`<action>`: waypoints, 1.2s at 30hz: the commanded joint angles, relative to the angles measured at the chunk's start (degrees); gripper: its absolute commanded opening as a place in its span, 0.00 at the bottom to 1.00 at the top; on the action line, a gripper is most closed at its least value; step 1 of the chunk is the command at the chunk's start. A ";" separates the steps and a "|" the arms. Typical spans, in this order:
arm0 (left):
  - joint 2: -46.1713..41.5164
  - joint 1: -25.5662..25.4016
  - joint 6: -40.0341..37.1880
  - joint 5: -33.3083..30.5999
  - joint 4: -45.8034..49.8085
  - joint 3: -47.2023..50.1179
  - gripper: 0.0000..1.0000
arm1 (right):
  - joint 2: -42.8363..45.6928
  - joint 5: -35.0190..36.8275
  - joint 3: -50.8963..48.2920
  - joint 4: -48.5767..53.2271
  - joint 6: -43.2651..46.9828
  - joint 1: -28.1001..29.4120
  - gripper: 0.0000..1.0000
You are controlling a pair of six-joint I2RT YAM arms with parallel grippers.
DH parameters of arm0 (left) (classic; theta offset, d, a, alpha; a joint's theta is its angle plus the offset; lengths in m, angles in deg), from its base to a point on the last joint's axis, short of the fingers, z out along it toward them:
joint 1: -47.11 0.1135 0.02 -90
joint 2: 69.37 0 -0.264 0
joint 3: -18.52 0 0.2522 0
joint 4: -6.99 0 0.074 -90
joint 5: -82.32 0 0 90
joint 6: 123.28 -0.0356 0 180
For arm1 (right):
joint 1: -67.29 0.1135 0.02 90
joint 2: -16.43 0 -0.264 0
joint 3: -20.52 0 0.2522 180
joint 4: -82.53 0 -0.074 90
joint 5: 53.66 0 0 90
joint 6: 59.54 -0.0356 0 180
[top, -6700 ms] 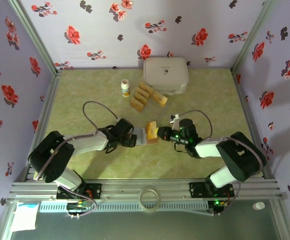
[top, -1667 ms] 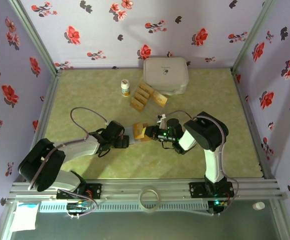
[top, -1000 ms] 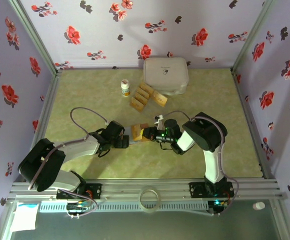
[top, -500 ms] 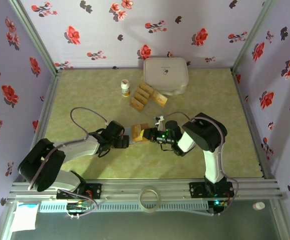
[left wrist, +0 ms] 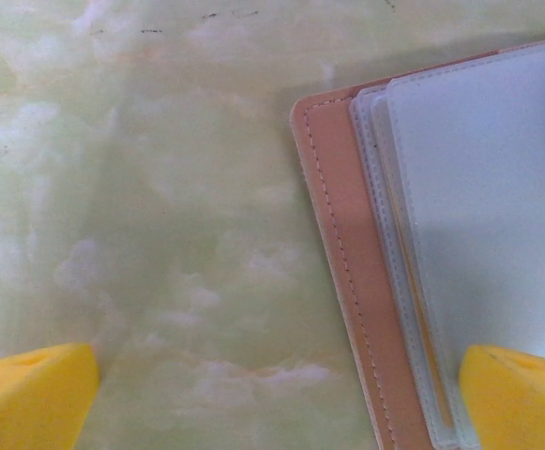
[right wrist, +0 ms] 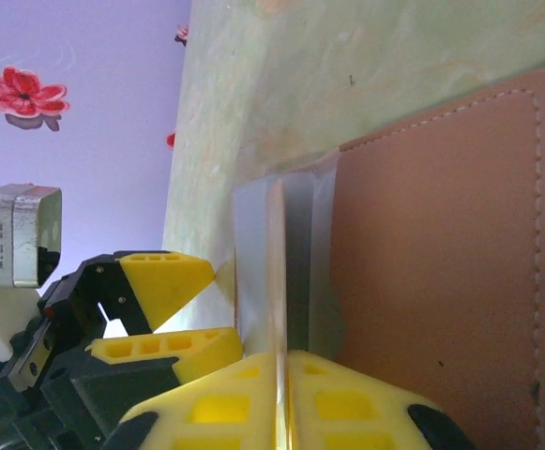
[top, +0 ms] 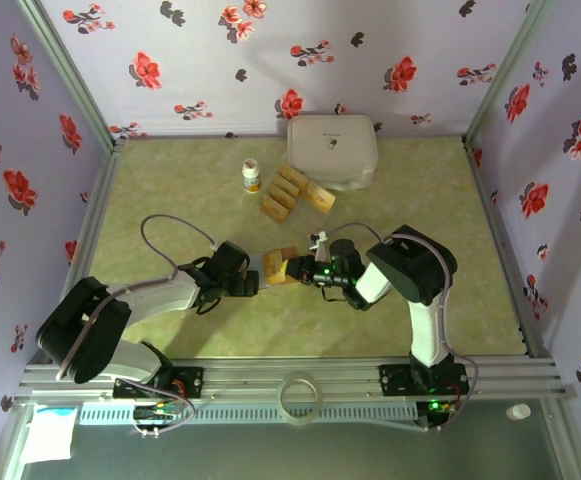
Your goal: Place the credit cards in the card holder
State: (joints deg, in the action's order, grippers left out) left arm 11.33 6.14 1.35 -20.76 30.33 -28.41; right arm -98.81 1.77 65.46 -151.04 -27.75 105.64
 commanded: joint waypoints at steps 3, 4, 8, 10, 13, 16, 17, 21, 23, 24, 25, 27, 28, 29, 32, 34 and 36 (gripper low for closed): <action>1.11 0.10 1.31 0.03 2.22 1.91 1.00 | -2.80 0.51 0.20 14.07 3.68 0.34 0.29; 1.20 0.10 1.30 0.05 2.19 1.88 1.00 | -2.80 0.55 0.35 14.28 3.87 0.32 0.32; 1.29 0.10 1.40 0.13 2.19 1.87 1.00 | -1.83 0.96 1.28 17.02 5.00 0.26 0.41; 1.21 0.10 1.62 0.14 2.39 1.61 1.00 | -0.54 1.41 2.07 19.83 6.17 0.32 0.46; 0.55 0.27 2.06 0.07 2.55 1.23 1.00 | 2.37 3.14 3.74 27.25 9.17 0.32 0.50; 0.07 0.72 2.28 0.52 2.71 0.83 1.00 | 5.69 6.03 5.57 36.11 12.57 0.26 0.62; -0.02 0.80 2.27 0.60 2.87 0.45 1.00 | 6.79 7.05 6.21 38.80 13.63 0.37 0.64; -0.18 1.13 1.81 0.86 3.24 -0.27 1.00 | 10.36 10.44 8.89 47.47 16.54 0.59 0.72; -0.43 1.46 1.59 1.28 3.16 -0.32 1.00 | 11.44 11.42 10.35 50.43 17.46 0.74 0.74; -0.61 1.63 1.47 1.55 3.16 -0.41 1.00 | 11.88 11.94 11.20 51.87 17.79 0.85 0.74; -0.87 1.93 1.40 1.81 3.14 -0.46 1.00 | 12.32 12.42 11.86 52.95 18.11 0.92 0.75; -1.38 2.34 1.01 2.21 3.23 -0.69 1.00 | 12.77 13.01 13.38 55.26 18.74 1.27 0.76; -1.67 2.49 0.74 2.27 3.44 -0.92 1.00 | 12.95 13.08 14.18 56.52 19.12 1.44 0.77; -1.85 2.76 0.51 2.42 3.59 -1.04 1.00 | 13.19 13.37 14.66 57.27 19.32 1.62 0.77; -2.43 3.44 0.07 2.93 4.25 -1.59 1.00 | 14.35 15.03 16.15 60.71 20.29 2.15 0.77; -2.93 3.82 -0.32 3.14 4.60 -1.63 1.00 | 15.30 16.22 16.77 62.71 20.61 2.25 0.77; -3.10 4.27 -0.55 3.33 4.90 -1.67 1.00 | 15.94 17.60 17.71 65.15 21.31 2.42 0.78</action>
State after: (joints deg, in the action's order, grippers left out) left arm 9.50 9.62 2.05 -17.96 32.87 -28.71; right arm -83.97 14.54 82.16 -95.13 -8.80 107.71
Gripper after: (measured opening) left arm 0.997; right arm 0.776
